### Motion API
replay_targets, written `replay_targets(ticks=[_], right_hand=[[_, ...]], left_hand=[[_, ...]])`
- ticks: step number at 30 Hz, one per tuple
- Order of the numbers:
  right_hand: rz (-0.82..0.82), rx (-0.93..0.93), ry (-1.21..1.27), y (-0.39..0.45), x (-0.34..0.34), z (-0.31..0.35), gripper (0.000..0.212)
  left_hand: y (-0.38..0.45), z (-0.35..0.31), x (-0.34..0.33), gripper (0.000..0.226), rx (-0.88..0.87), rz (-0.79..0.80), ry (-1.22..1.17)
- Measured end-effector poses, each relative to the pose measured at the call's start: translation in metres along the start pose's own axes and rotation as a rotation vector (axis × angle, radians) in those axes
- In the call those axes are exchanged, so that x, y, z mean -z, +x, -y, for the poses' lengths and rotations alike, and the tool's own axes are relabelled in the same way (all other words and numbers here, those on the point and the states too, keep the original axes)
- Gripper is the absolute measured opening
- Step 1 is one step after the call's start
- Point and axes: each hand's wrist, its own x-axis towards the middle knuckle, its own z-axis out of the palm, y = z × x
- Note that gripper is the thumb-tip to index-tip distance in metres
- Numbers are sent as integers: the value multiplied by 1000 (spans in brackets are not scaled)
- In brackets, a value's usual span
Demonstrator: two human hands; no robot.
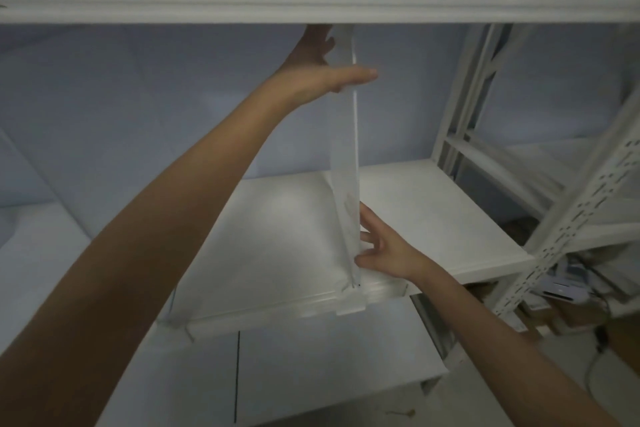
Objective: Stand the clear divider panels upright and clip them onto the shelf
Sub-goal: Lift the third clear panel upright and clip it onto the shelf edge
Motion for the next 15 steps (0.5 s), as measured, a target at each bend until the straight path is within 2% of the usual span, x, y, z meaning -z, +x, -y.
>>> replay_targets(ticks=[15], right_hand=[[19,27,114,9,-1,-11,102]], left_hand=[[5,-16,-12,85,28,-2,85]])
